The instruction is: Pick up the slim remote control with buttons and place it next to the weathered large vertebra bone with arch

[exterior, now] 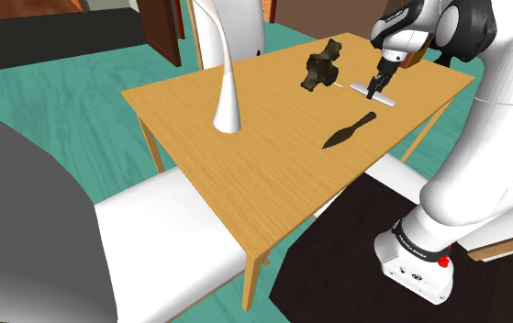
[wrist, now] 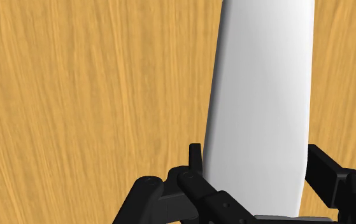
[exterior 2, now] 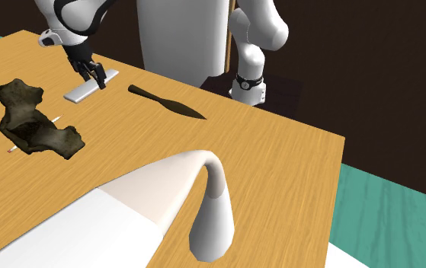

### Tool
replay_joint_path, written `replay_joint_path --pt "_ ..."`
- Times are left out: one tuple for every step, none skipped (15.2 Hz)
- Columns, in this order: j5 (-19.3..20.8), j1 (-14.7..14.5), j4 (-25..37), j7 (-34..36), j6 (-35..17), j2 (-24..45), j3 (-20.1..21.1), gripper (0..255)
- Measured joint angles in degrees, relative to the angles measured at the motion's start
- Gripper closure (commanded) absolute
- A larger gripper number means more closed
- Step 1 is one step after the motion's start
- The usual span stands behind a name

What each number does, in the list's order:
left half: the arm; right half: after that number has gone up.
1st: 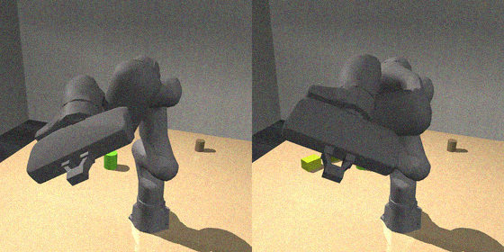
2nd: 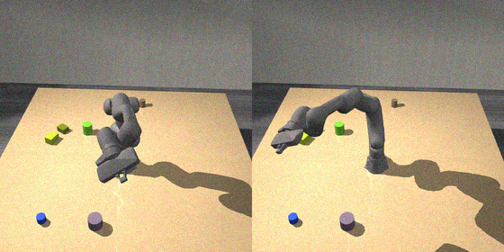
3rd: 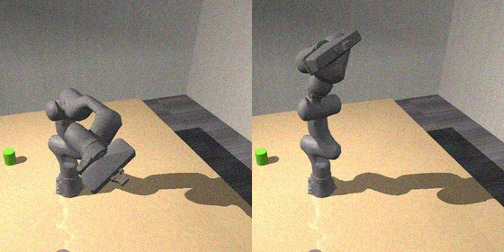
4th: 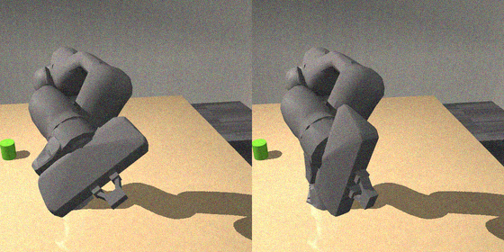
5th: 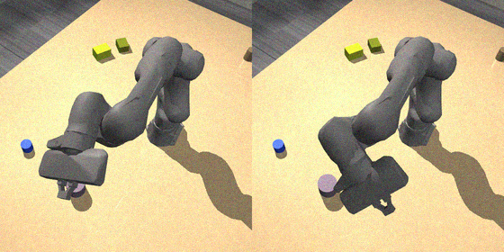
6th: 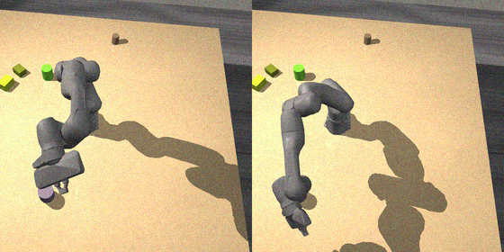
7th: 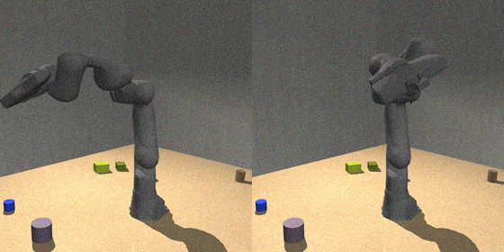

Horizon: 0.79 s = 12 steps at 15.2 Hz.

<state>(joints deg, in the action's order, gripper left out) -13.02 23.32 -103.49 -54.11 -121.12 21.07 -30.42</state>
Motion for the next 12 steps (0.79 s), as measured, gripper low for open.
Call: replay_joint_path --pt "-0.35 0.21 -0.23 -0.33 -0.69 0.53 0.12 255" --pt "-0.55 0.24 -0.62 -0.44 -1.30 0.80 0.22 255" --pt "-0.95 0.50 -0.51 -0.76 -1.80 1.50 0.39 255" --pt "-1.00 0.42 -0.99 -0.76 -2.27 1.49 0.44 255" --pt "-1.13 0.46 -1.00 -0.81 -2.47 1.70 0.51 255" --pt "-1.18 0.44 -1.17 -0.81 -2.68 1.74 0.54 255" --pt "-1.20 0.43 -1.21 -0.81 -2.75 1.76 0.56 255" --pt "-1.22 0.43 -1.22 -0.82 -2.79 1.80 0.57 255" --pt "-1.23 0.44 -1.22 -0.82 -2.81 1.82 0.58 255" --pt "-1.23 0.44 -1.23 -0.83 -2.82 1.82 0.58 255" --pt "-1.24 0.44 -1.23 -0.83 -2.83 1.82 0.58 0" --pt "-1.24 0.44 -1.22 -0.82 -2.83 1.82 0.58 0"
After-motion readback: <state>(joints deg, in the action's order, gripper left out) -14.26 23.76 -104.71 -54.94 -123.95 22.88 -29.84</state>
